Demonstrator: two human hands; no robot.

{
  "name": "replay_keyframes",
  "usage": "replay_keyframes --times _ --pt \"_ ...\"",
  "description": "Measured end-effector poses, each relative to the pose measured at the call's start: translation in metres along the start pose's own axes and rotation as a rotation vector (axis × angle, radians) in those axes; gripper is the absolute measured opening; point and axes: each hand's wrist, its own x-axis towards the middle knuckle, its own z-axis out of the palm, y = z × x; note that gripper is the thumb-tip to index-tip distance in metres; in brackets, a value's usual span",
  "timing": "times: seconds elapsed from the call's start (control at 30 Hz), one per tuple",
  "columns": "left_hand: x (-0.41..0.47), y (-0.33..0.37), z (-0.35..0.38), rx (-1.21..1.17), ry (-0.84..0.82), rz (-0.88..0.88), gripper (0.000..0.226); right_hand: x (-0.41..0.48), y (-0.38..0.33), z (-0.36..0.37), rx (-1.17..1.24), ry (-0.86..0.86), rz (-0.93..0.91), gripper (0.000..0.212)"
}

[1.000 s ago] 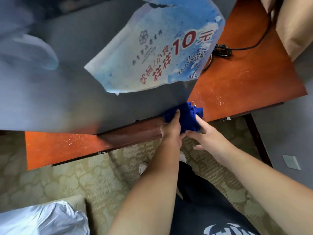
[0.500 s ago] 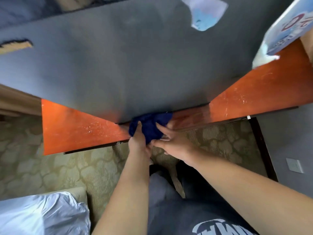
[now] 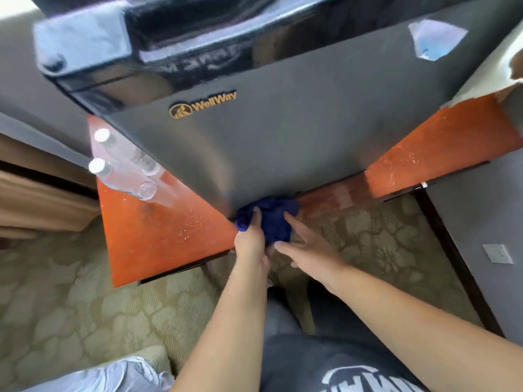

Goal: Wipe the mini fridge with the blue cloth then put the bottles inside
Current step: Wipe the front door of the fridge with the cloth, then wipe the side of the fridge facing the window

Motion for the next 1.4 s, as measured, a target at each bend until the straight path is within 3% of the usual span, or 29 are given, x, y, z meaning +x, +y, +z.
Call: replay_keyframes --times 0.2,0.43,0.63,0.7,0.77,0.83,1.0,1.07,1.23,1.4 --pt "-0.043 0.012 0.039 0.151 -0.233 -0.012 0.059 -0.04 0.004 -0.037 0.248 0.198 -0.037 0.055" --pt "-0.073 0.032 -0.015 0.324 -0.347 0.098 0.041 -0.06 0.007 -0.014 0.36 0.229 -0.083 0.021" --pt "-0.105 0.047 -0.086 0.261 -0.366 0.255 0.022 -0.063 0.005 0.035 0.475 0.073 -0.099 0.046" --pt "-0.108 0.046 -0.106 0.206 -0.328 0.266 0.029 -0.067 0.003 0.05 0.518 -0.028 -0.1 0.056" --pt "-0.112 0.043 -0.127 0.201 -0.316 0.241 0.054 -0.075 0.004 0.067 0.581 -0.12 -0.093 0.064" --pt "-0.116 0.045 -0.145 0.202 -0.325 0.22 0.059 -0.085 0.001 0.085 0.622 -0.156 -0.118 0.054" --pt "-0.105 0.078 -0.173 0.377 -0.407 0.281 0.033 -0.091 -0.017 0.118 0.688 -0.027 -0.135 0.036" --pt "-0.095 0.102 -0.182 0.491 -0.5 0.349 0.031 -0.086 -0.029 0.137 0.726 0.038 -0.136 0.031" --pt "-0.068 0.162 -0.22 0.681 -0.695 0.326 0.027 -0.077 -0.06 0.202 0.874 0.195 -0.093 0.029" --pt "-0.047 0.207 -0.246 0.766 -0.769 0.325 0.029 -0.072 -0.089 0.251 0.94 0.295 -0.084 0.024"
